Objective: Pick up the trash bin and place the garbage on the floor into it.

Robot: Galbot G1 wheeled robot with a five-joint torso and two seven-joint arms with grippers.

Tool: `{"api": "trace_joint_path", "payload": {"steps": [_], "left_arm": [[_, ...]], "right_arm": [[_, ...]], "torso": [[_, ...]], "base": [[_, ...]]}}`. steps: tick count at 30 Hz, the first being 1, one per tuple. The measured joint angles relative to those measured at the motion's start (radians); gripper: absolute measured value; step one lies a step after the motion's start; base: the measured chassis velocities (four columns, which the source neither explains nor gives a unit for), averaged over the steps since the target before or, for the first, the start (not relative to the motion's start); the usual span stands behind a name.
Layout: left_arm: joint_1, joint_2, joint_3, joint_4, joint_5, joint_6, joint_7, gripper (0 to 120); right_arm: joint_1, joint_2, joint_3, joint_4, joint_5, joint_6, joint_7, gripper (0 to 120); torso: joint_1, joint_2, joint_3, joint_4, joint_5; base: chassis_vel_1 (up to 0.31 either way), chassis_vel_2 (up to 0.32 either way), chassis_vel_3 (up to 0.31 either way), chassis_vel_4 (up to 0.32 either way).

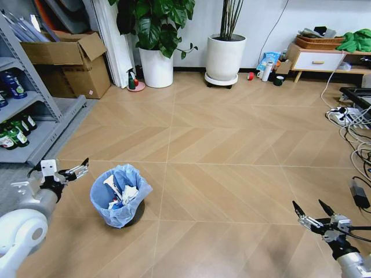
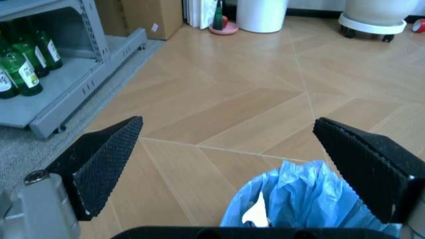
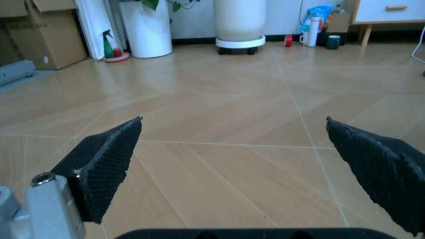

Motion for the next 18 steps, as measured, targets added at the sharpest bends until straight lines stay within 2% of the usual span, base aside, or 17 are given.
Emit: {"api": "trace_joint_path", "payload": {"steps": [12, 18], "left_arm": [[0.077, -0.05, -0.046, 0.005, 0.032, -0.006, 0.042, 100], [0.086, -0.053, -0.05, 0.008, 0.038, -0.006, 0.051, 100]], "right_arm": [[0.0, 0.0, 0.0, 0.0, 0.0, 0.0, 0.0, 100], [0.0, 0.0, 0.0, 0.0, 0.0, 0.0, 0.0, 100]], "torso": [[0.0, 0.0, 0.0, 0.0001, 0.0], [0.0, 0.0, 0.0, -0.0001, -0.0001]], "base": [[0.0, 0.0, 0.0, 0.0], [0.0, 0.0, 0.0, 0.0]]}}
